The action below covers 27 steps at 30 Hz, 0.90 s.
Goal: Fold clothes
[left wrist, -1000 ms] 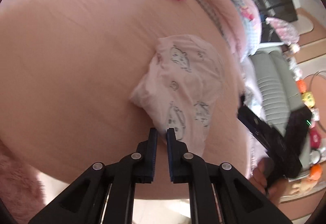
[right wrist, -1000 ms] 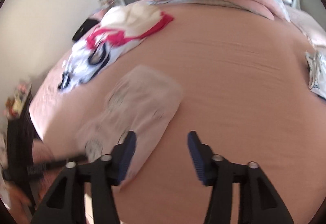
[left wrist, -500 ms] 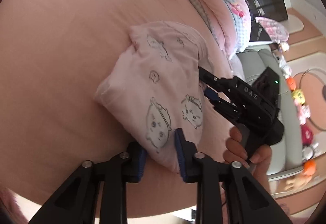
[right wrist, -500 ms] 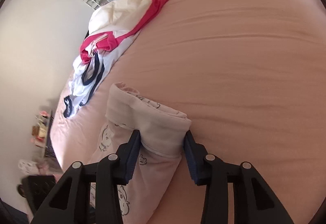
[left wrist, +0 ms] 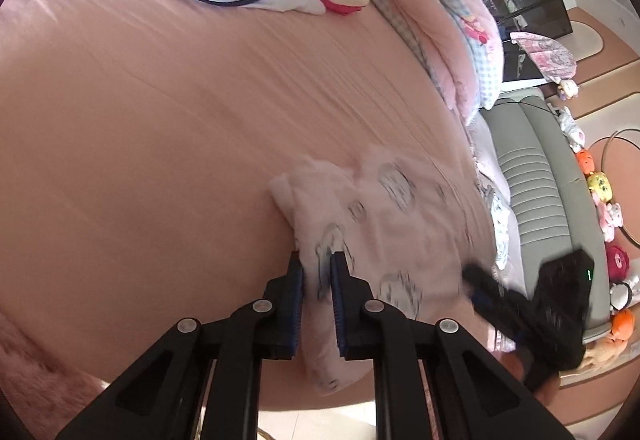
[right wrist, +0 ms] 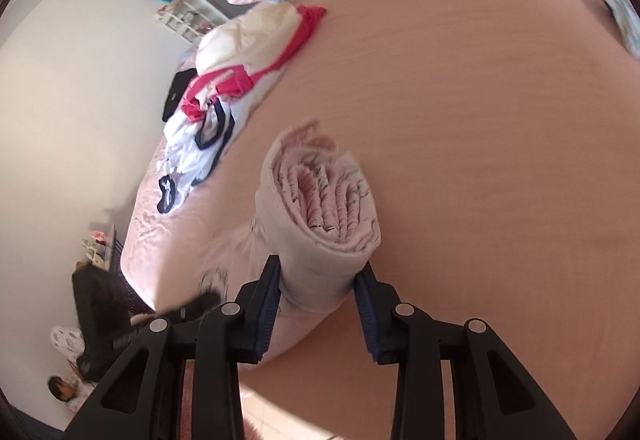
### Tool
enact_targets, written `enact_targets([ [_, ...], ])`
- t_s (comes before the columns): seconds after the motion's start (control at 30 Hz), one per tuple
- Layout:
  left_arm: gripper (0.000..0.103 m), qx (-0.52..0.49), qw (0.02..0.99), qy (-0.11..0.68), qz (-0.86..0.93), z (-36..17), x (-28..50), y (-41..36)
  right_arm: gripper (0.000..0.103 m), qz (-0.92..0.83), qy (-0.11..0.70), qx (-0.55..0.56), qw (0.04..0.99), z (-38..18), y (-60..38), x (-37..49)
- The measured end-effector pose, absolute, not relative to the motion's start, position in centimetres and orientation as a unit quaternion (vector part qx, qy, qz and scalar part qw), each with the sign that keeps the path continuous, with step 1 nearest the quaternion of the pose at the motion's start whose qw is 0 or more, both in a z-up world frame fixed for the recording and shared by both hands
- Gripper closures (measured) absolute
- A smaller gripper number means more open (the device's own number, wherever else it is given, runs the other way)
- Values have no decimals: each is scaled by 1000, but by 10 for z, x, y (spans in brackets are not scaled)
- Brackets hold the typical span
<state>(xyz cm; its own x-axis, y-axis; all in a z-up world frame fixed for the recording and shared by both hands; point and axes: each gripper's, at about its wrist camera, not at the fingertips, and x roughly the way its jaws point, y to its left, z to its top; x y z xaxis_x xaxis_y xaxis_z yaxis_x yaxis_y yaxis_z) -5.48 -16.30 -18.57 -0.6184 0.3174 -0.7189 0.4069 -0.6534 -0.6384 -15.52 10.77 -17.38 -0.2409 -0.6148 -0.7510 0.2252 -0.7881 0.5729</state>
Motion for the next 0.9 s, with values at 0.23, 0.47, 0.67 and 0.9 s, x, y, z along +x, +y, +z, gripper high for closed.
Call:
enact_targets([
  [0.23, 92, 388, 28, 373, -842, -155, -54, -160, 68, -837, -19, 512, 191, -148, 110, -113],
  [0.47, 91, 428, -80, 235, -869, -157, -88, -79, 67, -857, 135, 402, 293, -116, 47, -108],
  [0.67, 92, 455, 15, 214, -864, -175, -86, -94, 67, -828, 199, 434, 294, -162, 34, -151],
  [0.9, 91, 408, 43, 351, -842, -174, -30, -149, 53, -836, 55, 474, 270, -159, 93, -177],
])
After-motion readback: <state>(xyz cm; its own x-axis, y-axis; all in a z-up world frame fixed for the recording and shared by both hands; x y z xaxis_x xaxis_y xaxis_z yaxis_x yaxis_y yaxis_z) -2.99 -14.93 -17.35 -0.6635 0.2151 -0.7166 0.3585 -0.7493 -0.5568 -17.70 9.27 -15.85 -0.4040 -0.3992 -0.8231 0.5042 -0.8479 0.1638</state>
